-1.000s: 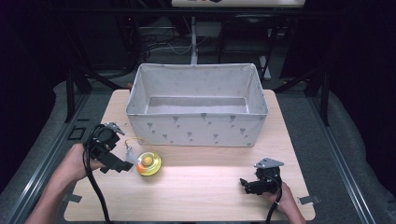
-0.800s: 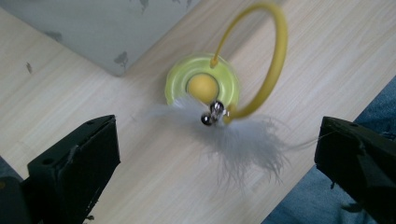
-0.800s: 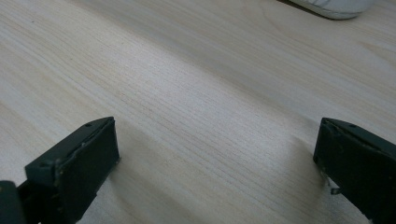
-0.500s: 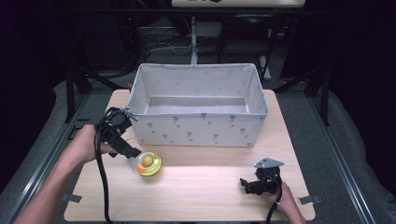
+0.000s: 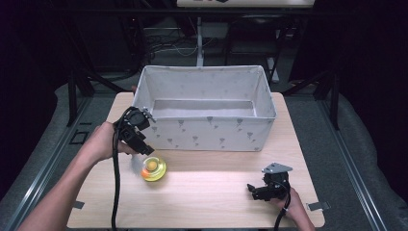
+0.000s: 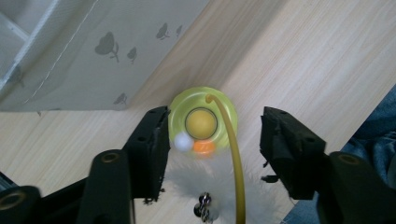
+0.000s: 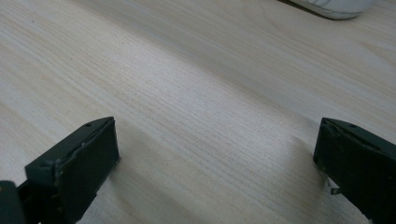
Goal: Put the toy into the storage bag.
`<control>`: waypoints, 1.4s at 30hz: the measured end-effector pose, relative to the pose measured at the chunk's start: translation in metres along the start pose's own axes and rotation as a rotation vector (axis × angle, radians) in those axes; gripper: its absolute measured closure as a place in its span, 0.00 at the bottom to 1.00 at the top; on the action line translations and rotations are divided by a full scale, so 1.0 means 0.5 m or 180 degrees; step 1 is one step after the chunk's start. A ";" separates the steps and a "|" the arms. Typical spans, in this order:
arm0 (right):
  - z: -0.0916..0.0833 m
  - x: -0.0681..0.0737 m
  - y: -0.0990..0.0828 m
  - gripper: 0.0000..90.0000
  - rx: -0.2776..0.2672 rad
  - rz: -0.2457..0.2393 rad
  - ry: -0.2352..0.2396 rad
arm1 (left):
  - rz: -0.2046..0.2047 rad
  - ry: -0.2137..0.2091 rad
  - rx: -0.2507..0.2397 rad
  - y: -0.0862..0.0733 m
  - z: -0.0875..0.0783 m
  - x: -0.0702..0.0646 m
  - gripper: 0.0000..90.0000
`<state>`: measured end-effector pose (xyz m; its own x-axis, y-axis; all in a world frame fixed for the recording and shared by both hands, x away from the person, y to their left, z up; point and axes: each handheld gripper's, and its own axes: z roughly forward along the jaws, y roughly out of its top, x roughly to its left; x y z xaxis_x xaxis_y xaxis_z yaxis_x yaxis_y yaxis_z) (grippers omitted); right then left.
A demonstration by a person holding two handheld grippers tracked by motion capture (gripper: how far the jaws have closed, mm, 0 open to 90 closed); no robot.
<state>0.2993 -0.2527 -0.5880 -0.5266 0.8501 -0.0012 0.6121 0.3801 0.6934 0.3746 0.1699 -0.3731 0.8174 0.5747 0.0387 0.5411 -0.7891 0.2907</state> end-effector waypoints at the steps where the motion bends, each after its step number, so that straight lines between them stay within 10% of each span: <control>1: 0.000 0.000 0.000 0.00 -0.0014 0.0005 0.0004 | 0.0001 0.0012 0.0013 0.003 0.003 -0.001 0.52; 24: 0.001 0.000 0.000 0.00 -0.0014 0.0006 0.0010 | 0.0014 0.0046 0.0159 0.012 0.031 0.000 0.94; 42: 0.000 0.000 0.000 0.00 0.0001 0.0003 0.0009 | 0.0017 0.0111 0.0179 0.000 0.031 -0.001 0.98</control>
<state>0.2994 -0.2528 -0.5881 -0.5276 0.8495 0.0016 0.6129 0.3794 0.6931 0.3776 0.1662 -0.3878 0.8134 0.5770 0.0735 0.5479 -0.8025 0.2364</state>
